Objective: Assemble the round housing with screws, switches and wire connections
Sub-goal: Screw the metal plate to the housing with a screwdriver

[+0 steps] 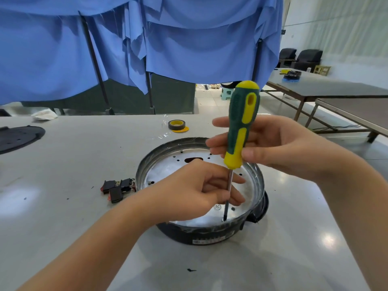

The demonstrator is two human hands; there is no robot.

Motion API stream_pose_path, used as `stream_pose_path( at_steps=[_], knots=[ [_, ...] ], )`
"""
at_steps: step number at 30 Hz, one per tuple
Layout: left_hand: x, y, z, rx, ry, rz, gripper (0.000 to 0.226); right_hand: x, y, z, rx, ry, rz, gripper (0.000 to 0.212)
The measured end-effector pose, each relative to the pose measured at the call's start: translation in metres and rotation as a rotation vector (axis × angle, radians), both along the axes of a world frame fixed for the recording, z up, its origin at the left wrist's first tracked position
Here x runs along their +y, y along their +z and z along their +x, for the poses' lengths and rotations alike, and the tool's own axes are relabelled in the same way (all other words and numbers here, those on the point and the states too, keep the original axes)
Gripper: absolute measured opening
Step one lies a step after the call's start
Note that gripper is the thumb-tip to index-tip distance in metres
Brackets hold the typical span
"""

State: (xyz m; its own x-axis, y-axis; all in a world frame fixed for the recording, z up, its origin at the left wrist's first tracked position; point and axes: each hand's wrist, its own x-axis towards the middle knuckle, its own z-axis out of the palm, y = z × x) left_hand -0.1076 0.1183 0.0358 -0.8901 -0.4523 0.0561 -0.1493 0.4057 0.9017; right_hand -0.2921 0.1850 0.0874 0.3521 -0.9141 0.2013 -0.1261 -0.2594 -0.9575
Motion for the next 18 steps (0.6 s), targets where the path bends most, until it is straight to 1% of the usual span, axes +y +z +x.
stream_pose_path(
  at_steps=[3, 6, 8, 10, 11, 12, 13, 15, 16, 18],
  knots=[
    [0.001, 0.001, -0.001, 0.025, 0.005, -0.005, 0.027, 0.001, 0.001, 0.005, 0.086, -0.164, -0.074, 0.041],
    [0.002, 0.000, -0.003, 0.069, 0.126, -0.088, 0.018, 0.000, 0.001, 0.016, 0.194, -0.320, -0.194, 0.034],
    [0.001, -0.001, -0.005, 0.108, 0.202, -0.136, 0.018, -0.001, -0.001, 0.025, 0.244, -0.397, -0.275, 0.035],
    [0.001, 0.000, -0.004, 0.116, 0.207, -0.142, 0.015, -0.003, -0.003, 0.027, 0.342, -0.453, -0.328, 0.043],
    [0.001, 0.000, -0.004, 0.109, 0.192, -0.135, 0.015, -0.004, -0.003, 0.026, 0.371, -0.457, -0.316, 0.046],
    [0.001, 0.000, -0.003, 0.095, 0.171, -0.118, 0.017, -0.005, -0.004, 0.023, 0.351, -0.430, -0.274, 0.048],
    [0.002, 0.001, -0.002, 0.079, 0.143, -0.084, 0.018, -0.005, -0.004, 0.018, 0.284, -0.369, -0.205, 0.048],
    [0.003, 0.002, -0.001, 0.046, 0.080, 0.000, 0.022, -0.003, -0.002, 0.008, 0.136, -0.192, -0.062, 0.055],
    [0.004, 0.003, 0.000, 0.036, 0.051, 0.020, 0.026, -0.002, 0.000, 0.004, 0.090, -0.106, -0.021, 0.058],
    [0.005, 0.003, -0.001, 0.029, 0.008, 0.029, 0.032, 0.001, 0.001, -0.002, 0.051, 0.018, 0.006, 0.058]
  ],
)
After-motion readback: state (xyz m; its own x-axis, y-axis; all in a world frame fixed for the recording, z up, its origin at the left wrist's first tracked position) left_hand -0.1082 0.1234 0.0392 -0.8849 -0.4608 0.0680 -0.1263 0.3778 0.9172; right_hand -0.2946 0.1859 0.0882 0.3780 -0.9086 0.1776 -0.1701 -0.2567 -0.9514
